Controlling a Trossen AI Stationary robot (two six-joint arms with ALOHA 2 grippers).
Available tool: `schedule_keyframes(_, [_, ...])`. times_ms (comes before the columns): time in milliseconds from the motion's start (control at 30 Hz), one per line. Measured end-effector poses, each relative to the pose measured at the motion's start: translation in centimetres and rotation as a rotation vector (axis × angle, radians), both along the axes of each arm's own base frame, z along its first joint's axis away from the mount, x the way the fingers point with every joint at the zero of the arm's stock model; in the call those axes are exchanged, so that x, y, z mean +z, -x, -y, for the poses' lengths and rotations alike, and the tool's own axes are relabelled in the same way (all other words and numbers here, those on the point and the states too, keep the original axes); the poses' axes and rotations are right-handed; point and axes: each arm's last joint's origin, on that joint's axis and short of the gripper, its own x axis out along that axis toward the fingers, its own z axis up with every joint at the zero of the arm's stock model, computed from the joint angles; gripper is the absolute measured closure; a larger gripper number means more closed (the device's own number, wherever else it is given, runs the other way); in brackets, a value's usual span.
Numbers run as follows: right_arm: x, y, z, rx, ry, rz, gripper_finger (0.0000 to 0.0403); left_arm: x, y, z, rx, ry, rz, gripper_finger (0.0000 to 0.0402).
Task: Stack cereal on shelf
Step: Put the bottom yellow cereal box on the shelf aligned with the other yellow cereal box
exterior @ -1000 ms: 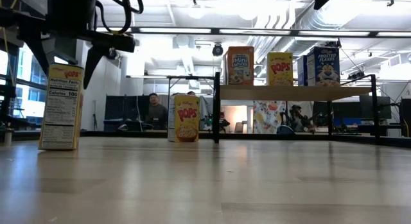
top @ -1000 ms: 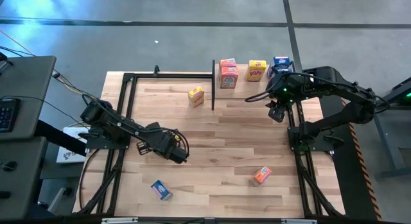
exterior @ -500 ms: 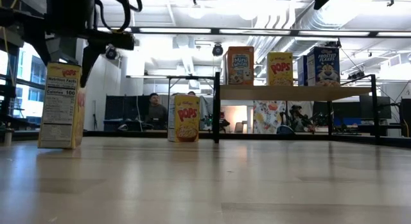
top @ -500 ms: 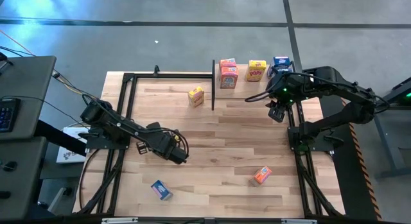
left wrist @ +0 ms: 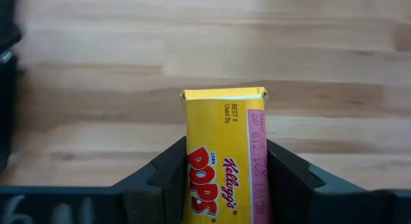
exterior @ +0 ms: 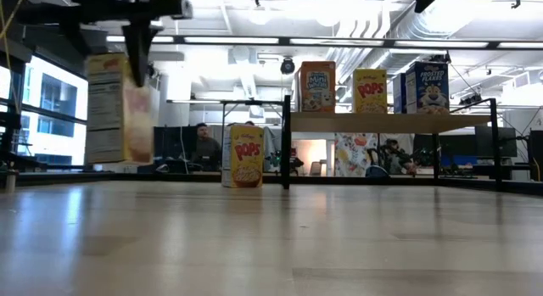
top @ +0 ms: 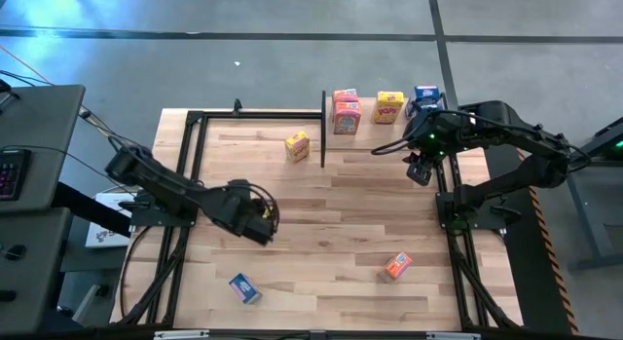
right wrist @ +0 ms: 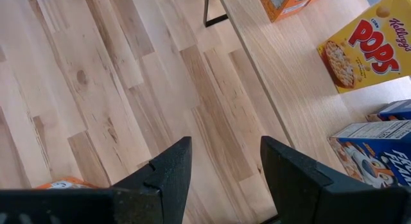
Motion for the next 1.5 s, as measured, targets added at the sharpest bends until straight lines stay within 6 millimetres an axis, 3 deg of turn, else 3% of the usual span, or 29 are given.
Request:
schedule_keyframes(300, [0.0,0.0,0.0,0.0,0.0,0.0,0.0226,1.5,-1.5,-1.2,-0.327,-0.042,0.074,0.0245])
schedule_keyframes(833, [0.0,0.0,0.0,0.0,0.0,0.0,0.0226,3.6,-6.3,-2.4,-0.978,-0.116,0.305,0.0245])
schedule_keyframes(1200, [0.0,0.0,0.0,0.0,0.0,0.0,0.0226,4.2,-7.3,-4.0,-1.176,-0.238,0.303,0.0245])
schedule_keyframes(1500, [0.0,0.0,0.0,0.0,0.0,0.0,0.0226,4.3,-7.5,-5.2,-1.214,-0.294,0.27,0.0245])
